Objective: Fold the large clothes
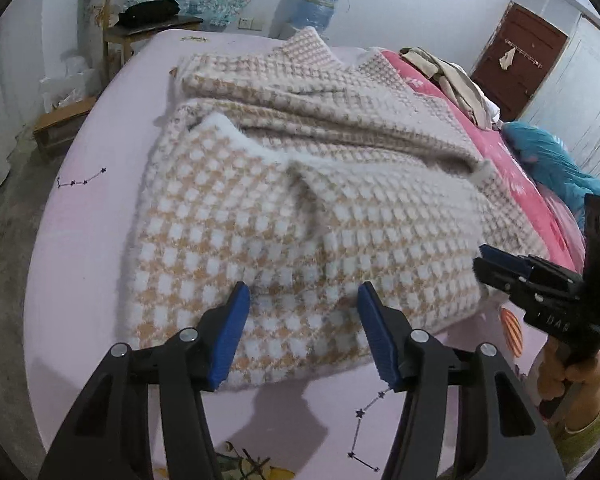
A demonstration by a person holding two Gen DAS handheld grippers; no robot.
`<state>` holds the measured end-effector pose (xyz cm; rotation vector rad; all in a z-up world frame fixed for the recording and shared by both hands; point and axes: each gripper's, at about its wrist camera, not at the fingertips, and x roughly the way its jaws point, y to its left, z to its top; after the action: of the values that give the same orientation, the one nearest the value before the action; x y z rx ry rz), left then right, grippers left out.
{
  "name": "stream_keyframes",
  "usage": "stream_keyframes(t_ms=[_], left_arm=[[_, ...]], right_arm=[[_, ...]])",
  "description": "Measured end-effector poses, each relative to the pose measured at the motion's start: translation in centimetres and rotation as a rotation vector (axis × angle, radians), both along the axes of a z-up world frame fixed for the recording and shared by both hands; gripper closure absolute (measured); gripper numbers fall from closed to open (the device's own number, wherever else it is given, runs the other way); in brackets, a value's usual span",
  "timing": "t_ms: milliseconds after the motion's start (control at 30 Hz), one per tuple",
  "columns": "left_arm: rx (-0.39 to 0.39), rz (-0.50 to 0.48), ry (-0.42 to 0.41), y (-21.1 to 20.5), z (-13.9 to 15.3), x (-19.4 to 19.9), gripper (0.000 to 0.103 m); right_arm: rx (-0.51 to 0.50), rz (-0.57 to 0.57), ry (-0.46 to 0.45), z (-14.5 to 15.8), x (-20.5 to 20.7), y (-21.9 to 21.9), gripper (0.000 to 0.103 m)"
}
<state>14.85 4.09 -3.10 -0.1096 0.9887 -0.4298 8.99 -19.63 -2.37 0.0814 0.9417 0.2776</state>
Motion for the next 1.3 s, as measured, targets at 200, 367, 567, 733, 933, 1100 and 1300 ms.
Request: stream_keyframes(t_ms=[200, 367, 567, 733, 933, 1100, 1300], left_arm=[[-0.037, -0.041, -0.031, 1.0, 1.4, -2.8, 0.048], [-0.080, -0.067, 0.021, 1.8, 1.0, -5.4, 0.044], [-0.128, 0.015, 0.092, 3.7, -1.3, -6.7, 0.040], [-0.250, 0.126, 0.071, 5.2, -1.6, -5.4, 0.036], [-0.455, 0.242, 0.092, 7.1, -2.6, -3.1, 0.036], [-0.432, 0.321, 0.059, 6.5, -2.4, -2.4, 0.044], [-0.099, 0.314, -0.063, 4.0, -1.2, -2.4, 0.086]], right_arm=[[0.069, -0.028, 0.000, 1.1, -2.0, -1.8, 0.051], [0.117, -0.079, 0.027, 1.3, -5.0, -3.3, 0.040], [0.167, -0.216, 0.066, 0.5, -7.1, -7.2, 0.031], [0.312, -0.383, 0.118, -1.3, -7.1, -11.9, 0.031], [0.465, -0.497, 0.078, -1.8, -6.0, -14.9, 0.031], [0.460, -0.577, 0.018, -1.8, -4.2, -14.7, 0.031], [0.197, -0.591, -0.042, -1.2, -2.4, -12.4, 0.076]])
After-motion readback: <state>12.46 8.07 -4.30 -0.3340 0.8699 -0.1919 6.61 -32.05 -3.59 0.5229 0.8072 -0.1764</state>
